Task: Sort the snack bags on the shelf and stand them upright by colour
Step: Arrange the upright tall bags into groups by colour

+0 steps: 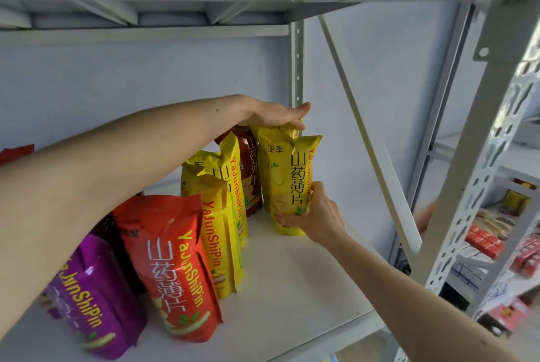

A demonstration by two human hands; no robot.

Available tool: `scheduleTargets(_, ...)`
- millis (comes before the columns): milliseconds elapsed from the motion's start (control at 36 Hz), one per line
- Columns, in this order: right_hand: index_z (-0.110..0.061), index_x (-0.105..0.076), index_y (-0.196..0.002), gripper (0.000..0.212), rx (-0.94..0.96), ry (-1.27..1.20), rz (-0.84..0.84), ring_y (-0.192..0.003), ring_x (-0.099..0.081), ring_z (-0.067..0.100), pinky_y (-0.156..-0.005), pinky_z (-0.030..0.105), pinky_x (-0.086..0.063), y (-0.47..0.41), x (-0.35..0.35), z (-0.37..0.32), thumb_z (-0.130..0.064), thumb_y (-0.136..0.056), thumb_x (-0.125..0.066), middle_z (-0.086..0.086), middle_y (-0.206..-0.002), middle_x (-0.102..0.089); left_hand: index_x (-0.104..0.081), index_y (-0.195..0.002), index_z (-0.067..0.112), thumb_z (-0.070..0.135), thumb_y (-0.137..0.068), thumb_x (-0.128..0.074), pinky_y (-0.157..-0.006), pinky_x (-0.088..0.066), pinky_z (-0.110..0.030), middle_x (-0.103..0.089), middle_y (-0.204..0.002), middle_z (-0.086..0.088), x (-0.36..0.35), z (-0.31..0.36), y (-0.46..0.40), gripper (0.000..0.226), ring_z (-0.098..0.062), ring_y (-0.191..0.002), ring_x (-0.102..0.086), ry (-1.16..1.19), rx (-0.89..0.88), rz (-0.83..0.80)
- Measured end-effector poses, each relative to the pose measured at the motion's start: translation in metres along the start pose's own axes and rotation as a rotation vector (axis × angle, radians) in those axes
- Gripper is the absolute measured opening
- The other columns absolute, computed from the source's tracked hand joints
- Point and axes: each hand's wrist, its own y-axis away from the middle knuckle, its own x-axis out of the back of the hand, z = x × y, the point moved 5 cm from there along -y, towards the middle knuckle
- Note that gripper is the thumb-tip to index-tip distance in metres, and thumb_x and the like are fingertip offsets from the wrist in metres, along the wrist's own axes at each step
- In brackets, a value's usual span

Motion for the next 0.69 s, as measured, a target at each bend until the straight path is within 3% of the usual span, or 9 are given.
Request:
scheduleTargets(83, -0.021, -0.037, -0.123, 0.079, -0.014, -0.038, -0.043, -0.104, -0.055, 0.021, -0.084, 0.045, -0.055, -0.014, -0.001, 0.000, -0.040, -0.066, -0.088, 0.000, -0.121, -0.057, -0.047, -0.142, 0.034, 0.094, -0.070, -0.016, -0.115, -0.020, -0.051, -0.035, -0.155, 0.001, -0.008, 0.023, 0.021, 0.099, -0.026, -0.145, -0.027, -0.008, 0.014, -0.027)
scheduleTargets(167, -0.018, -0.038, -0.128, 0.081, -0.008, -0.073, -0.082, -0.106, -0.053, 0.020, -0.088, 0.040, -0.054, -0.027, -0.002, -0.002, -0.031, -0.067, -0.089, 0.002, -0.124, -0.056, -0.039, -0.148, 0.028, 0.068, -0.093, -0.002, -0.120, -0.011, -0.050, -0.028, -0.158, -0.003, -0.008, 0.036, 0.024, 0.077, -0.027, -0.147, -0.020, -0.103, -0.031, -0.032)
scheduleTargets(306, -0.015, -0.038, -0.134, 0.083, 0.003, -0.102, -0.129, -0.119, -0.052, 0.024, -0.092, 0.035, -0.050, -0.050, -0.006, -0.007, -0.022, -0.069, -0.089, 0.004, -0.130, -0.053, -0.041, -0.147, 0.025, 0.066, -0.094, -0.004, -0.120, -0.013, -0.050, -0.026, -0.159, -0.005, -0.003, 0.032, 0.008, 0.076, -0.028, -0.147, -0.021, -0.129, -0.012, -0.011)
scheduleTargets(472, -0.014, -0.035, -0.136, 0.087, -0.004, -0.082, -0.168, -0.121, -0.049, 0.025, -0.092, 0.034, -0.048, -0.074, -0.012, -0.010, -0.022, -0.069, -0.089, 0.005, -0.131, -0.051, -0.040, -0.147, 0.025, 0.065, -0.095, -0.010, -0.116, -0.024, -0.048, -0.034, -0.155, -0.007, 0.001, 0.028, -0.005, 0.072, -0.030, -0.143, -0.031, -0.172, 0.012, 0.000)
scheduleTargets(583, -0.013, -0.037, -0.136, 0.091, -0.011, -0.081, -0.169, -0.120, -0.051, 0.026, -0.094, 0.036, -0.051, -0.082, -0.016, -0.011, -0.022, -0.064, -0.091, 0.006, -0.129, -0.053, -0.029, -0.152, 0.022, 0.064, -0.096, -0.012, -0.117, -0.024, -0.044, -0.032, -0.157, -0.007, 0.000, 0.025, -0.009, 0.072, -0.030, -0.143, -0.032, -0.199, -0.005, 0.009)
scheduleTargets(694, -0.012, -0.034, -0.138, 0.090, -0.007, -0.083, -0.169, -0.120, -0.050, 0.026, -0.093, 0.036, -0.050, -0.081, -0.015, -0.012, -0.021, -0.067, -0.089, 0.006, -0.129, -0.052, -0.033, -0.149, 0.017, 0.060, -0.098, -0.015, -0.116, -0.028, -0.042, -0.039, -0.152, -0.008, 0.000, 0.021, -0.010, 0.069, -0.029, -0.139, -0.037, -0.212, -0.003, 0.014)
